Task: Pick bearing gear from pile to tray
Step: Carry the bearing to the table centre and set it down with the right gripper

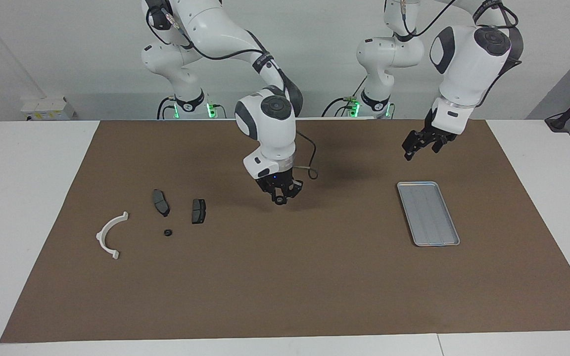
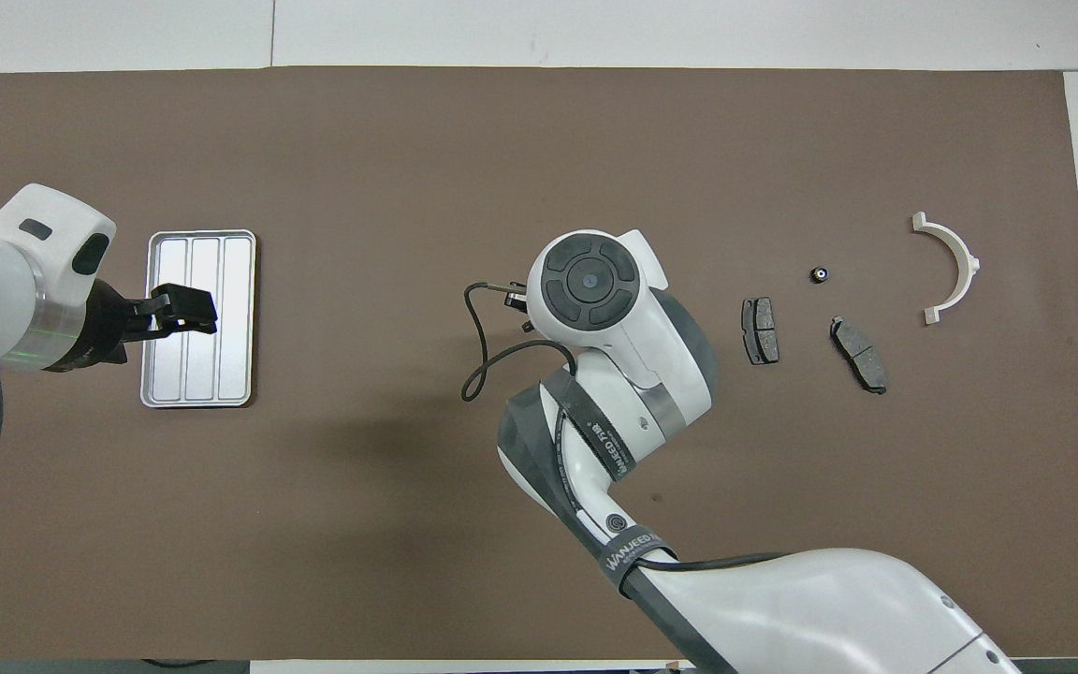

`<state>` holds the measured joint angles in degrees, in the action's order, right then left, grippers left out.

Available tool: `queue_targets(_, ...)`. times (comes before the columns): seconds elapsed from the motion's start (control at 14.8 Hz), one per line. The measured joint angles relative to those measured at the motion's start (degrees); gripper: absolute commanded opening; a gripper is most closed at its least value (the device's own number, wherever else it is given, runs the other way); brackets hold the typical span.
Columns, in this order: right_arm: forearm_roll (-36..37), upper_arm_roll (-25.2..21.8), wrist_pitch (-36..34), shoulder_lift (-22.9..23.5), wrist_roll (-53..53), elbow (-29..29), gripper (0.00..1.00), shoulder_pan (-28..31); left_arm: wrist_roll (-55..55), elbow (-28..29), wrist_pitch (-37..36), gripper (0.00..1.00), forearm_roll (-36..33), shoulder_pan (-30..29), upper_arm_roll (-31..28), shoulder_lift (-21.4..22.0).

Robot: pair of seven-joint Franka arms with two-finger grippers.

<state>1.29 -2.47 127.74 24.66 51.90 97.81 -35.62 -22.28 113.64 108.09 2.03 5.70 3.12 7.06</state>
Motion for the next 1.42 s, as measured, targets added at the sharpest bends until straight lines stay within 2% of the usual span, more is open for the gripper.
queue_targets(0.27,0.00,0.00,3.68,3.16,1.41,0.24,0.00,-1.22,-2.38,0.01,0.97,1.00,0.03,2.61,0.10,-1.01)
queue_targets(0.81,0.00,-0.04,7.00,4.40,1.56,1.81,0.00,-1.44,-6.85,0.00,3.54,1.00,0.04,5.15,0.06,-3.27)
queue_targets(0.95,0.00,-0.06,7.80,4.73,1.56,2.09,0.04,-1.44,-7.01,0.00,3.61,1.00,0.04,5.16,0.03,-3.28)
queue_targets(1.01,0.00,-0.06,7.80,4.71,1.56,2.09,0.26,-1.44,-7.38,0.00,3.78,1.00,0.05,5.28,0.03,-3.34)
queue_targets(1.08,0.00,-0.07,7.81,4.71,1.56,2.09,0.64,-1.44,-8.00,0.00,4.04,1.00,0.05,5.69,0.06,-3.49)
queue_targets(1.15,0.00,-0.09,7.81,4.71,1.56,2.09,0.92,-1.43,-8.70,0.00,4.33,1.00,0.05,6.28,0.10,-3.69)
queue_targets(1.22,0.00,-0.19,7.82,4.72,1.56,2.09,1.00,-1.39,-9.26,0.00,4.60,1.00,0.05,6.79,0.11,-3.93)
queue_targets(1.42,0.00,-0.44,7.86,4.69,1.56,1.64,1.00,-1.05,-9.66,0.00,4.84,1.00,0.05,7.22,0.05,-4.37)
